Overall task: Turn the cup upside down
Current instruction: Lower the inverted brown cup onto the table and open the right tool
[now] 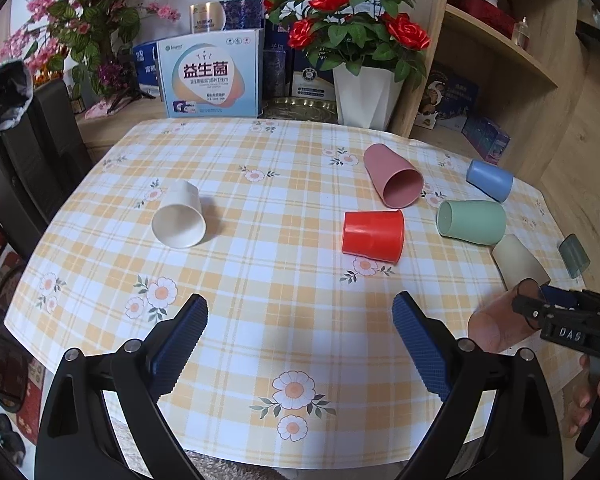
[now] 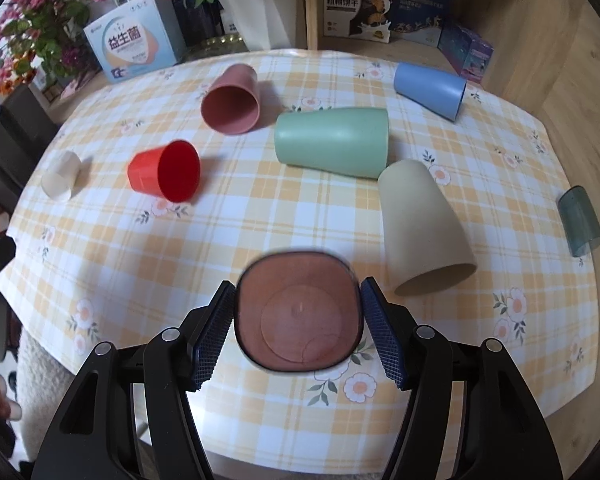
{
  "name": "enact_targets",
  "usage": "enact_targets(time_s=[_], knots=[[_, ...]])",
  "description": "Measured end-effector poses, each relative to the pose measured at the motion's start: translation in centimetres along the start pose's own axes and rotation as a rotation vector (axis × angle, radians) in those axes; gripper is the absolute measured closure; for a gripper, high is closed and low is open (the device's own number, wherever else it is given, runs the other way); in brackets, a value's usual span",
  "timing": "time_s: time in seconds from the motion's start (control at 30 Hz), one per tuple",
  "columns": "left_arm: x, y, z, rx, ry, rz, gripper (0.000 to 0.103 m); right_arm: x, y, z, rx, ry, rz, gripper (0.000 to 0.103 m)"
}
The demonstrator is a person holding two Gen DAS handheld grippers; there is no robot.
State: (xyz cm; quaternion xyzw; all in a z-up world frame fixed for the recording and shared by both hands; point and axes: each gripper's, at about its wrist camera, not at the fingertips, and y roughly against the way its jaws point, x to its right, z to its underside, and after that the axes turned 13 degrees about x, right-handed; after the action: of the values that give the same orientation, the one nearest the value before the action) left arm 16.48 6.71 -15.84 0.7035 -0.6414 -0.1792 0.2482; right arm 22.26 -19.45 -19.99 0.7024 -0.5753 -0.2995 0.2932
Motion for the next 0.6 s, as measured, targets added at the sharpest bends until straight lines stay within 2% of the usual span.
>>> enact_targets(time_s=[0.2,0.27,0.4,0.53,0.6], knots=[[0.4,2.2,-1.4,0.043,-0.009,0.014,0.009,0.0,2.7,-0.6,0.056,-0.024,-0.033,0.038],[0.6,3.2,-1.9,0.062,-0.006,0.026,0.007,0.0,4.3,-0.9,0.088,-0.038,-0.045,0.03],[1.6,5.9,-3.1,0.117,-0.037,0.024,0.006,-0.4,8.4,-1.4,0.175,-0.061,-0.044,0.03],[2.5,9.1,-4.7,0.168,-0.041,0.051,0.006,-0.7,13.3,-1.9,0.274,-0.077,-0.042,0.03],[3.1,10.6,-5.4,0.197,-0.048,0.06,0.006,-0.8,15.3,-2.1,0.308,-0.068,-0.011,0.013]])
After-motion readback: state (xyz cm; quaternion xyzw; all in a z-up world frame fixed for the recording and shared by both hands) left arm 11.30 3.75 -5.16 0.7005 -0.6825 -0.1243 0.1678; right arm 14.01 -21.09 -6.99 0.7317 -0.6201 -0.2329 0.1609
